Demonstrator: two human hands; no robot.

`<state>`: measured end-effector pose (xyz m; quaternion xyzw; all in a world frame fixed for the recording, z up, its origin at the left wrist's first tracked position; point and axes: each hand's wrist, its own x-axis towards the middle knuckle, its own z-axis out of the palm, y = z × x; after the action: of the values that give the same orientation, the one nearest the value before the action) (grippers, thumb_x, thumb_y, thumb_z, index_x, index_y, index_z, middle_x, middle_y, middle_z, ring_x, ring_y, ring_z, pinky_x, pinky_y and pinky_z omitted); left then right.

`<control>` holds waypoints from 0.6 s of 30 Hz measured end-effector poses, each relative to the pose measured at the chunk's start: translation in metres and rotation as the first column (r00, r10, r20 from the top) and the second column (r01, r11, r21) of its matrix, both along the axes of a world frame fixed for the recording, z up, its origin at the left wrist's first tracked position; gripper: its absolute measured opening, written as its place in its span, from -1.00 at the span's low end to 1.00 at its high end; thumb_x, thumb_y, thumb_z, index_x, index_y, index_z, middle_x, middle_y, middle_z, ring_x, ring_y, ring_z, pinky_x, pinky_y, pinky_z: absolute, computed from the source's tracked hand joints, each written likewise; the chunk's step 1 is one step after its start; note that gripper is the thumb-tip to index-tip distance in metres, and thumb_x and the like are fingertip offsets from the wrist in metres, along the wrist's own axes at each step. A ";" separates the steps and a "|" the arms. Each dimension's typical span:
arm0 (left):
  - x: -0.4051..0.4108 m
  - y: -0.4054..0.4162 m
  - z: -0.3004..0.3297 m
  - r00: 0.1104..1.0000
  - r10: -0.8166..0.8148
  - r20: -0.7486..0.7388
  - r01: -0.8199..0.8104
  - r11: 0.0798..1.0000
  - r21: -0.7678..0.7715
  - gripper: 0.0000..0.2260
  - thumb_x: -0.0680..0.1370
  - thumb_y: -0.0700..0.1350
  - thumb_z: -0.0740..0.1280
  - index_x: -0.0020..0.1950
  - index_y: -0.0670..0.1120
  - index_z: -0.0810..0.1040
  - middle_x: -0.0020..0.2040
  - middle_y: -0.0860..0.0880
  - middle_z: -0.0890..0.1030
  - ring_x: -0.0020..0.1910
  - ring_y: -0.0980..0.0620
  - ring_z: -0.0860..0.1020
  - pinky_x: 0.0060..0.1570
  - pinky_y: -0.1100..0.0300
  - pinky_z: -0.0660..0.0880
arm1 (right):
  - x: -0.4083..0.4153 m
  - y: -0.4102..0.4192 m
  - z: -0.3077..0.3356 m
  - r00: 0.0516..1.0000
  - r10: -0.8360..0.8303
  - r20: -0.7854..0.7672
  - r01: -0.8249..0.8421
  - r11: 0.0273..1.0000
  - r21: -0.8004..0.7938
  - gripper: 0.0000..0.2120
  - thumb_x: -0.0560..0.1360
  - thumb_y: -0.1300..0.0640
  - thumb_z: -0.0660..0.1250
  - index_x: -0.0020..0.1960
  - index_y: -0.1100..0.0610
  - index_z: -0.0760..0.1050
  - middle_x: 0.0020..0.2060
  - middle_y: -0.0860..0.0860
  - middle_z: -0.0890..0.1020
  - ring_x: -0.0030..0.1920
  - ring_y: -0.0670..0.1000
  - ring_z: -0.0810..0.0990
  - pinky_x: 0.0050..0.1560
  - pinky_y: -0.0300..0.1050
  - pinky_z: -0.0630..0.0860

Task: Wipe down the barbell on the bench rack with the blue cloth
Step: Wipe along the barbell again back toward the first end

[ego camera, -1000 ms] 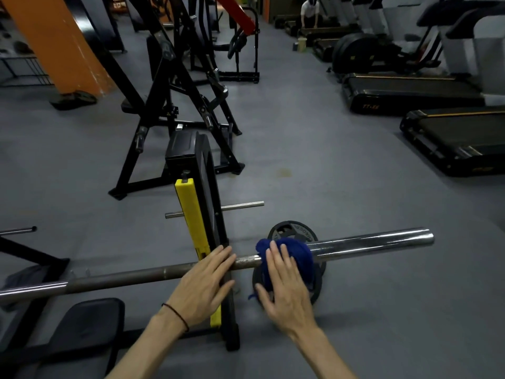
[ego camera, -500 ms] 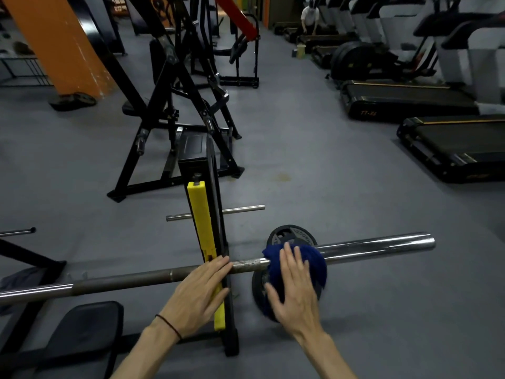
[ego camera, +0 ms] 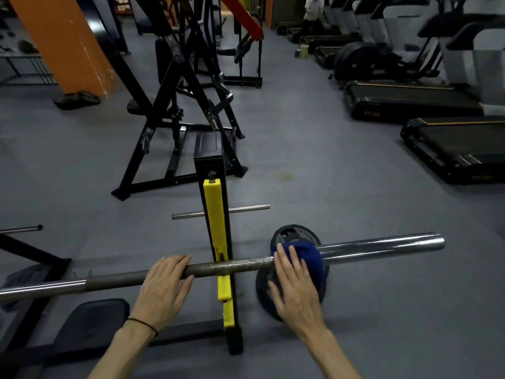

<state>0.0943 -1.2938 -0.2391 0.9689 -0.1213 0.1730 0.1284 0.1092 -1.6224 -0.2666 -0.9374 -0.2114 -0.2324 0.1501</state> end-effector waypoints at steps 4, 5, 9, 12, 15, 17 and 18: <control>0.001 0.008 -0.001 0.999 0.030 -0.031 -0.029 0.999 0.038 -0.51 0.65 0.15 0.07 0.36 -0.16 0.51 0.24 -0.09 0.58 0.25 -0.09 0.54 0.44 -0.05 0.28 | 0.010 -0.027 0.005 0.991 -0.135 -0.022 0.136 0.989 0.059 -0.29 0.62 -0.06 0.24 0.66 0.22 0.12 0.66 0.10 0.14 0.66 0.14 0.09 0.61 0.10 0.12; 0.001 0.009 0.000 0.998 0.039 -0.040 -0.037 0.999 0.038 -0.50 0.65 0.15 0.07 0.37 -0.16 0.51 0.25 -0.09 0.58 0.26 -0.08 0.54 0.44 -0.07 0.28 | 0.011 -0.028 0.004 0.989 -0.148 -0.024 0.149 0.987 0.068 -0.29 0.63 -0.07 0.23 0.65 0.23 0.13 0.66 0.11 0.16 0.66 0.14 0.09 0.61 0.11 0.13; 0.003 0.018 -0.003 0.996 0.057 -0.073 -0.052 0.997 0.065 -0.47 0.64 0.19 0.06 0.37 -0.14 0.51 0.26 -0.09 0.58 0.28 -0.08 0.54 0.45 -0.06 0.25 | 0.011 -0.025 0.001 0.994 -0.100 0.044 0.097 0.993 0.068 -0.44 0.68 0.01 0.19 0.61 0.23 0.26 0.62 0.09 0.26 0.64 0.16 0.16 0.56 0.15 0.23; 0.005 0.025 -0.006 0.995 0.068 -0.078 -0.062 0.995 0.076 -0.46 0.64 0.21 0.06 0.37 -0.14 0.52 0.25 -0.09 0.59 0.27 -0.07 0.54 0.47 -0.01 0.21 | 0.013 -0.023 0.009 0.986 -0.096 0.137 0.083 0.991 0.103 -0.55 0.67 0.12 0.19 0.54 0.22 0.40 0.55 0.10 0.40 0.59 0.17 0.28 0.52 0.11 0.32; 0.006 0.025 -0.005 0.996 0.055 -0.065 -0.049 0.995 0.086 -0.44 0.66 0.23 0.00 0.36 -0.13 0.52 0.22 -0.10 0.60 0.24 -0.08 0.56 0.44 -0.01 0.20 | 0.017 -0.006 0.016 0.966 -0.111 0.232 0.089 0.991 0.102 -0.65 0.65 0.13 0.25 0.38 0.22 0.57 0.40 0.12 0.56 0.46 0.15 0.49 0.45 0.11 0.43; 0.005 0.024 -0.004 0.998 0.043 -0.053 -0.038 0.996 0.084 -0.43 0.66 0.23 -0.01 0.36 -0.14 0.52 0.21 -0.09 0.61 0.22 -0.08 0.58 0.42 -0.01 0.22 | 0.021 0.011 0.017 0.966 -0.112 0.233 0.101 0.993 0.058 -0.70 0.65 0.11 0.27 0.26 0.21 0.66 0.31 0.12 0.63 0.39 0.13 0.56 0.45 0.12 0.43; 0.004 0.023 -0.004 0.998 0.035 -0.050 -0.031 0.996 0.078 -0.44 0.66 0.22 0.01 0.38 -0.14 0.51 0.21 -0.09 0.62 0.21 -0.07 0.58 0.42 -0.01 0.23 | 0.022 0.021 0.016 0.970 -0.121 0.210 0.111 0.992 0.057 -0.70 0.64 0.10 0.27 0.23 0.20 0.68 0.28 0.11 0.66 0.36 0.12 0.59 0.47 0.13 0.40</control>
<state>0.0988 -1.2705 -0.2432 0.9792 -0.1085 0.1452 0.0910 0.1312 -1.6015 -0.2502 -0.9143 -0.1659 -0.3446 0.1335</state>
